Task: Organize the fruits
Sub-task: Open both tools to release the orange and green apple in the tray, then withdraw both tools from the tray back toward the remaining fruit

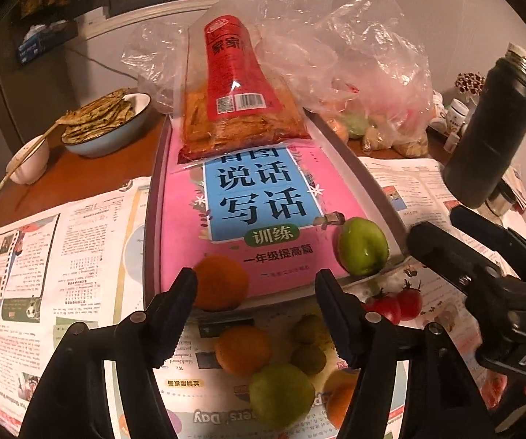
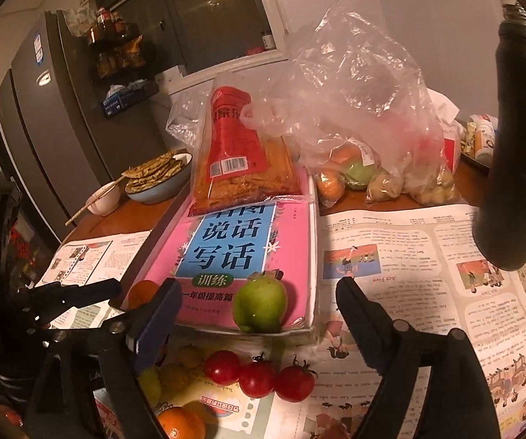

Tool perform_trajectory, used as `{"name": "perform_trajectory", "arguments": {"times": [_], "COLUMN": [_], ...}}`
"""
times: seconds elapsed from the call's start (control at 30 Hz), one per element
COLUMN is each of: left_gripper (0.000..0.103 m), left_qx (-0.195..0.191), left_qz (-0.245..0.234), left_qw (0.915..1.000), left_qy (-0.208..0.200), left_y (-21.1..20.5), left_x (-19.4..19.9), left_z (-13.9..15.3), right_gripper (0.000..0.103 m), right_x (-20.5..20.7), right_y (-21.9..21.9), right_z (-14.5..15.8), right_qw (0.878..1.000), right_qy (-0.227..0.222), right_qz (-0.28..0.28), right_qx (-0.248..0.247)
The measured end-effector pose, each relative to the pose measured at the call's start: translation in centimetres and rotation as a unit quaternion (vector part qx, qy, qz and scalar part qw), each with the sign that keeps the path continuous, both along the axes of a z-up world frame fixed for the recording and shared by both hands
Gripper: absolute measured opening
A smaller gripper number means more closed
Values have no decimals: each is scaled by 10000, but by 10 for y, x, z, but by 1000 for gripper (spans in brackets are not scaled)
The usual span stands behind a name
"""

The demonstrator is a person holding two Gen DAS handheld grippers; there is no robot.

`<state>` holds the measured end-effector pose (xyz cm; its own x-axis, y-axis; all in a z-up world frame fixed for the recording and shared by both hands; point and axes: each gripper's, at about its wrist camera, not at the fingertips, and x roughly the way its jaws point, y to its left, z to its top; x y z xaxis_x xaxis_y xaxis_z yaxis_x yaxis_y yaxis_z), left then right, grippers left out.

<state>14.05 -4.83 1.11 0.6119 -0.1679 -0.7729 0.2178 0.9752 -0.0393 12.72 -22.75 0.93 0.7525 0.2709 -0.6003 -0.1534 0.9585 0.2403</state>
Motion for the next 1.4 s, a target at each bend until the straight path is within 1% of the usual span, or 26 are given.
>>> {"name": "perform_trajectory", "arguments": {"times": [0.13, 0.23, 0.3, 0.37, 0.5, 0.7, 0.77, 0.93, 1.03, 1.23, 1.33, 1.4], "left_gripper": [69, 69, 70, 73, 74, 75, 75, 75, 75, 75, 76, 76], "left_qx": [3, 38, 27, -10, -20, -52, -83, -156, -107, -339, -363, -331], "left_qz": [183, 304, 357, 396, 458, 440, 419, 344, 341, 296, 309, 313], "left_qw": [9998, 9994, 9991, 9988, 9985, 9985, 9985, 9984, 9981, 9981, 9977, 9972], "left_qy": [-110, -188, -228, -274, -315, -325, -341, -422, -496, -424, -479, -587], "left_y": [6, 11, 15, 19, 21, 24, 24, 23, 23, 29, 32, 35], "left_x": [1, -1, -3, -6, -10, -16, -18, -26, -31, -37, -40, -44], "left_z": [2, 5, 7, 10, 13, 18, 20, 28, 32, 37, 41, 46], "right_gripper": [88, 94, 94, 94, 94, 98, 100, 101, 101, 101, 101, 102], "right_x": [-5, -10, -13, -17, -20, -25, -26, -31, -34, -40, -42, -44], "right_y": [-3, -4, -2, 0, 5, 4, 3, -1, -3, -2, -3, -4], "right_z": [2, 5, 6, 7, 9, 11, 12, 16, 19, 24, 27, 29], "right_qw": [10000, 9999, 9998, 9997, 9996, 9995, 9994, 9993, 9992, 9989, 9988, 9987], "right_qy": [-48, -117, -161, -200, -225, -277, -297, -364, -396, -447, -481, -499], "right_qz": [18, 12, 67, 112, 186, 171, 148, 94, 77, 114, 116, 106], "right_qx": [-11, 18, 24, -3, -42, -27, -22, 12, 15, -45, -20, -10]}}
